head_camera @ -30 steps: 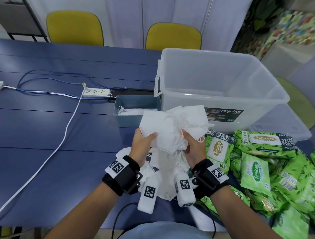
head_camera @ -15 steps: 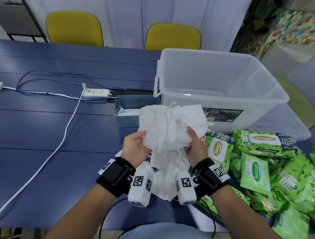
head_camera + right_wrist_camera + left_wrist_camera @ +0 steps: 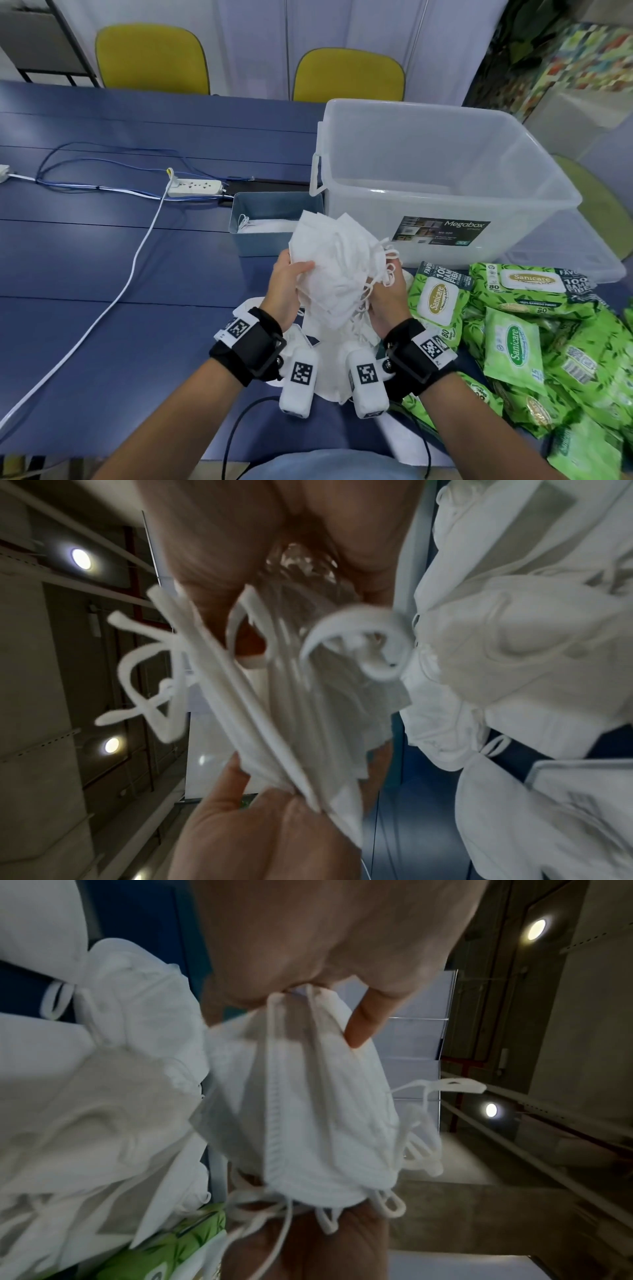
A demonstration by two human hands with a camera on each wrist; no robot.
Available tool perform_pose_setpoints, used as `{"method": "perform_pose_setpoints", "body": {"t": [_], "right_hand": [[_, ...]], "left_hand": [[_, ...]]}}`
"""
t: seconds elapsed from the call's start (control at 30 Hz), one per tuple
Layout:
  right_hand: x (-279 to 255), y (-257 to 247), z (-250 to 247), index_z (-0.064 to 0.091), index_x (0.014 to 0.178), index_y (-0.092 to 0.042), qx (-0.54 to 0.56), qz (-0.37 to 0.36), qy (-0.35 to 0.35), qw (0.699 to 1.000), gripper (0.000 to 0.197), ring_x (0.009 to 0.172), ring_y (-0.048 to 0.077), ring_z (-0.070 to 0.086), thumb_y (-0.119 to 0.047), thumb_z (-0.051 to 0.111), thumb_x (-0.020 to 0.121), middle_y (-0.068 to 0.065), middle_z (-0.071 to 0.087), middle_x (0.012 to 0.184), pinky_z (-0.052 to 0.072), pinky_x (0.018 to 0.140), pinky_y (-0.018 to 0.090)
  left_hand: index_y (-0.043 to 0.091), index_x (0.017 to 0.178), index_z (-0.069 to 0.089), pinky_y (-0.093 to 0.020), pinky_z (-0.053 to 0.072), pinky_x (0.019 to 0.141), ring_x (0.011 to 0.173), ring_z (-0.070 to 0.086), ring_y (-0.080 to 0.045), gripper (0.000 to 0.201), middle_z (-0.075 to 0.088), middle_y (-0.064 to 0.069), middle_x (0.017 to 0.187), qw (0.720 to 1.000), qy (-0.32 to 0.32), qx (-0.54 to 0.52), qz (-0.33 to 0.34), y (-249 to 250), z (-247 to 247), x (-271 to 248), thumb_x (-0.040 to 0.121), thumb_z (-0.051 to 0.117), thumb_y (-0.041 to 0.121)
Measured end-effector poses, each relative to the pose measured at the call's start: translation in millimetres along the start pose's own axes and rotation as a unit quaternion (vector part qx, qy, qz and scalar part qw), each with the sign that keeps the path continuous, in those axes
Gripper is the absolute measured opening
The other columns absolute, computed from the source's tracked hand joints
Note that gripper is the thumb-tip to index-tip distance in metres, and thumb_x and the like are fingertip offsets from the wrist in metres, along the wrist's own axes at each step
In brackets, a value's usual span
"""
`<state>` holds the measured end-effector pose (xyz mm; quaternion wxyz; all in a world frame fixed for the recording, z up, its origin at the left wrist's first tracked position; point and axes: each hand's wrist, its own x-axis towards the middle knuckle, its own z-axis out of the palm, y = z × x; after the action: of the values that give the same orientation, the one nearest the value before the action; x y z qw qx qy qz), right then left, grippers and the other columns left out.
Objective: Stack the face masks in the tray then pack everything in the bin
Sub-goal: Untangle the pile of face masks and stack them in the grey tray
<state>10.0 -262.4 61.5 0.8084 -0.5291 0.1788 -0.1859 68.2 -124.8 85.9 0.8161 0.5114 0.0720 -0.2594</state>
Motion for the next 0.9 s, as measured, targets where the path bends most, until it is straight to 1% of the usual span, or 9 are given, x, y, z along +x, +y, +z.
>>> {"method": "perform_pose_setpoints", "body": {"t": [0.1,0.2,0.33,0.4,0.5,0.6,0.67,0.77,0.9], "right_hand": [[0,4,2,0.043,0.124,0.001,0.010,0.026,-0.014,1.000,0.084,0.122,0.042,0.050,-0.046,0.078,0.064,0.027,0.054,0.127,0.038,0.104,0.060],[1,2,2,0.046,0.119,-0.002,-0.021,0.063,-0.023,0.998,0.100,0.108,0.032,0.062,-0.070,0.077,0.054,0.020,0.060,0.118,0.052,0.093,0.048],[1,2,-5,0.052,0.124,-0.013,0.055,0.143,-0.062,0.986,0.092,0.115,0.035,0.057,-0.065,0.081,0.053,0.017,0.059,0.123,0.043,0.101,0.054],[-2,2,-6,0.043,0.138,-0.010,0.094,0.156,-0.123,0.976,0.090,0.124,0.034,0.052,-0.055,0.077,0.068,0.017,0.055,0.134,0.040,0.104,0.051],[-5,1,-8,0.038,0.138,-0.012,-0.073,0.059,-0.103,0.990,0.089,0.122,0.025,0.056,-0.016,0.085,0.063,0.012,0.057,0.132,0.048,0.098,0.044],[1,-1,-14,0.022,0.146,-0.032,-0.188,-0.010,-0.137,0.973,0.108,0.115,0.008,0.058,0.017,0.072,0.065,0.000,0.050,0.136,0.054,0.086,0.030],[5,0,-18,0.010,0.148,-0.044,-0.269,-0.043,-0.181,0.945,0.118,0.117,0.017,0.057,0.012,0.071,0.064,0.005,0.043,0.143,0.053,0.089,0.033],[7,1,-19,-0.001,0.141,-0.060,-0.429,-0.046,-0.224,0.874,0.120,0.100,0.015,0.061,-0.001,0.072,0.067,0.004,0.057,0.123,0.053,0.087,0.032],[4,16,-21,0.003,0.139,-0.058,-0.467,-0.025,-0.273,0.841,0.110,0.115,0.020,0.055,-0.005,0.071,0.072,0.000,0.056,0.123,0.050,0.091,0.028]], "left_hand": [[0.016,0.123,0.043,-0.038,0.050,0.087,0.099,0.061,-0.021,0.043,0.058,-0.005,0.120,1.000,0.005,0.018,0.003,-7,1,-2,0.085,0.059,0.003],[0.024,0.131,0.038,-0.036,0.053,0.078,0.096,0.063,-0.019,0.055,0.061,0.002,0.114,1.000,-0.012,0.019,-0.011,-9,-4,-2,0.085,0.060,0.001],[0.025,0.133,0.035,-0.038,0.054,0.075,0.098,0.064,-0.022,0.061,0.063,0.001,0.113,0.999,-0.013,0.022,-0.041,-9,-12,-2,0.084,0.063,0.002],[0.024,0.135,0.033,-0.039,0.054,0.077,0.100,0.064,-0.023,0.064,0.063,-0.001,0.114,0.999,-0.003,0.024,-0.031,-12,-13,-1,0.084,0.062,-0.001],[0.023,0.136,0.030,-0.040,0.056,0.074,0.103,0.063,-0.024,0.067,0.059,-0.006,0.123,0.998,-0.018,0.058,-0.020,-15,-16,1,0.084,0.063,-0.003],[0.027,0.140,0.024,-0.023,0.054,0.070,0.108,0.058,-0.015,0.085,0.049,-0.007,0.135,0.985,-0.032,0.165,0.047,-17,-28,6,0.077,0.069,-0.007],[0.033,0.143,0.016,-0.015,0.047,0.084,0.116,0.049,-0.010,0.104,0.037,-0.006,0.140,0.956,-0.014,0.258,0.137,-17,-38,8,0.065,0.081,0.009],[0.043,0.141,0.006,-0.032,0.026,0.112,0.136,0.025,-0.008,0.117,0.017,0.003,0.148,0.878,-0.049,0.413,0.236,-19,-51,12,0.048,0.078,0.053],[0.043,0.144,-0.011,-0.062,0.005,0.114,0.146,-0.003,-0.018,0.130,-0.001,0.007,0.158,0.743,-0.113,0.629,0.198,-35,-65,22,0.049,0.074,0.065]]}}
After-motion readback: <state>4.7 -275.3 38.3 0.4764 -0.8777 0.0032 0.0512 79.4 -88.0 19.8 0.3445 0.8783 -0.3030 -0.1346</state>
